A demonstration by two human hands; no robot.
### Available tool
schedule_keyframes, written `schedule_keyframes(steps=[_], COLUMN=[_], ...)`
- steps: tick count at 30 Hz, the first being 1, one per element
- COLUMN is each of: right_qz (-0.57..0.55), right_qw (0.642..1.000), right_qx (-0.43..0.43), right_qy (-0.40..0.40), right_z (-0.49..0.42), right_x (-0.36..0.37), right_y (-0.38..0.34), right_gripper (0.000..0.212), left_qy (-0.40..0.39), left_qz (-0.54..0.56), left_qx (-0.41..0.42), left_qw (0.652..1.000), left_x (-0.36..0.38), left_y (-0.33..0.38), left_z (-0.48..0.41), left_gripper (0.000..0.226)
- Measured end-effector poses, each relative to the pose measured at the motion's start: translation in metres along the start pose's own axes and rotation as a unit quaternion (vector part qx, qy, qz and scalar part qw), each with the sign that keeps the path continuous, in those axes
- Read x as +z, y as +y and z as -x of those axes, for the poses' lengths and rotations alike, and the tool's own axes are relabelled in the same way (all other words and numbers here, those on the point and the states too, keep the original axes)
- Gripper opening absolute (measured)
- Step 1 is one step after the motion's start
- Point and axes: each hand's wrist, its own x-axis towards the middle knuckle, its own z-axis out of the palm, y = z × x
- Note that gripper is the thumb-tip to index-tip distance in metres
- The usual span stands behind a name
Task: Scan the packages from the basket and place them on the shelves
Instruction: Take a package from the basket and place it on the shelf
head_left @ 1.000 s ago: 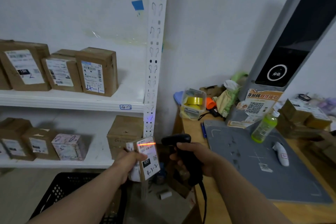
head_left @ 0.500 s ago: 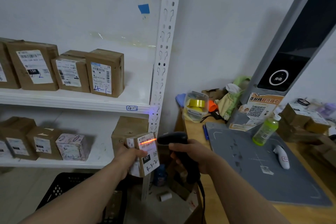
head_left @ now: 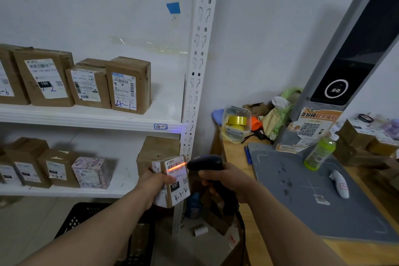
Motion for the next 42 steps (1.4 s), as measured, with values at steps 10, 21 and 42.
schedule_keyframes(steps=[10, 21, 42], right_qz=[-0.004, 0.005, 0.013], right_qw=[1.000, 1.000, 0.959], right_qx=[-0.001, 0.007, 0.162], right_qy=[-0.001, 0.003, 0.232], right_z=[-0.005, -0.006, -0.069], right_x=[0.002, -0.004, -0.108], right_y=[0.002, 0.002, 0.101], right_gripper=[0.031, 0.027, 0.028], left_qy=[0.009, 0.002, -0.068], left_qz=[0.002, -0.017, -0.033], left_qx=[0.001, -0.009, -0.039], left_qw=[1.000, 1.000, 0.996], left_x=[0.003, 0.009, 0.076], left_y=[-0.001, -0.004, -0.019], left_z=[-0.004, -0.014, -0.053], left_gripper=[0.038, 0.035, 0.059])
